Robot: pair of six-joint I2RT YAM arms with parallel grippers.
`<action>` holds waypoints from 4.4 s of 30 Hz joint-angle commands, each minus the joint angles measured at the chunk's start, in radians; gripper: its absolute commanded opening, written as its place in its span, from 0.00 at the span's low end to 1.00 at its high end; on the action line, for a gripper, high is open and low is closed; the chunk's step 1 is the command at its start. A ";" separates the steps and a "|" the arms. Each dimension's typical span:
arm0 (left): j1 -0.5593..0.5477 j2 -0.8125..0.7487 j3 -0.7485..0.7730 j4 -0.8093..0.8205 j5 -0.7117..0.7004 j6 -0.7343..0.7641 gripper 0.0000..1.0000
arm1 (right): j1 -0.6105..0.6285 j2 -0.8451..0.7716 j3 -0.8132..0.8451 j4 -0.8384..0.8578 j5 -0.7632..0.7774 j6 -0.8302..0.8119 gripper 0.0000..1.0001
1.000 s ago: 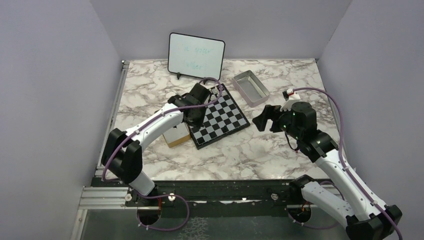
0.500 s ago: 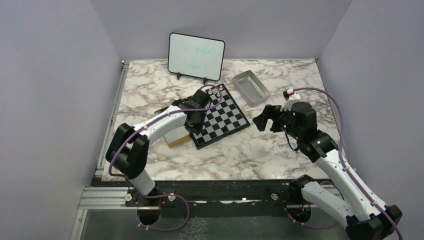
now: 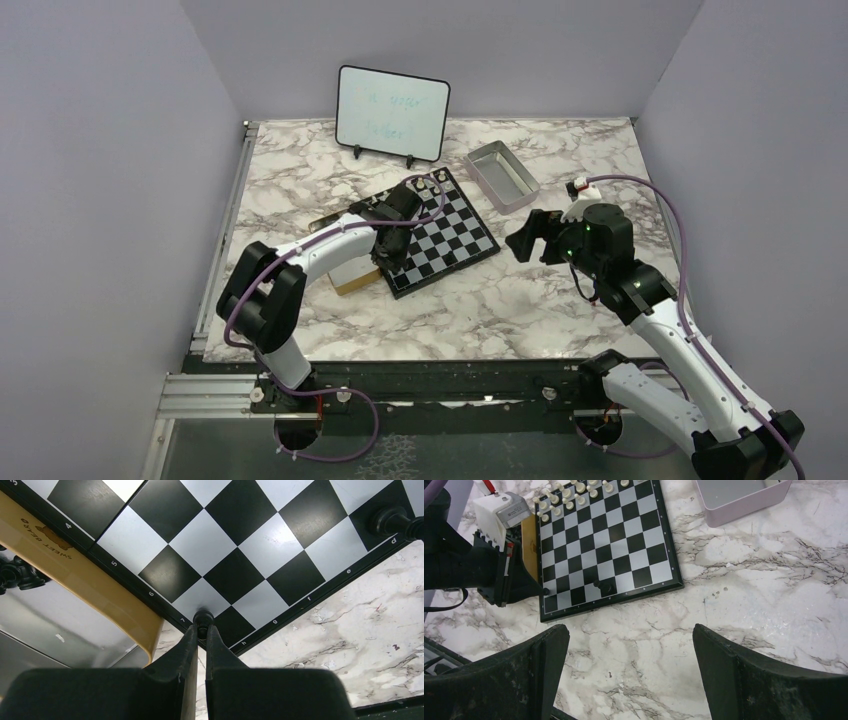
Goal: Set up the chess pieces on the board
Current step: Place the chess piece on the chessboard, then pick up the chess piece from the storage box.
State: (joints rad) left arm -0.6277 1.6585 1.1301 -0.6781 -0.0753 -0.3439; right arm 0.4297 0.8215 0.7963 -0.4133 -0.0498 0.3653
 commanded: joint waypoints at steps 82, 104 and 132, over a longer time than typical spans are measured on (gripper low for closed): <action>0.438 0.110 0.119 0.198 0.001 0.000 0.23 | -0.008 0.003 0.007 0.025 -0.027 -0.012 1.00; 0.439 0.182 0.131 0.222 0.025 0.020 0.22 | -0.008 0.010 -0.003 0.037 -0.012 -0.009 1.00; 0.453 0.167 0.141 0.164 0.013 0.046 0.11 | -0.008 0.001 -0.031 0.030 -0.040 -0.003 1.00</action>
State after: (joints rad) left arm -0.1825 1.8622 1.2484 -0.4782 -0.0669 -0.3092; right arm 0.4297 0.8307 0.7803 -0.4042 -0.0685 0.3653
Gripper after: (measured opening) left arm 0.124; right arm 0.996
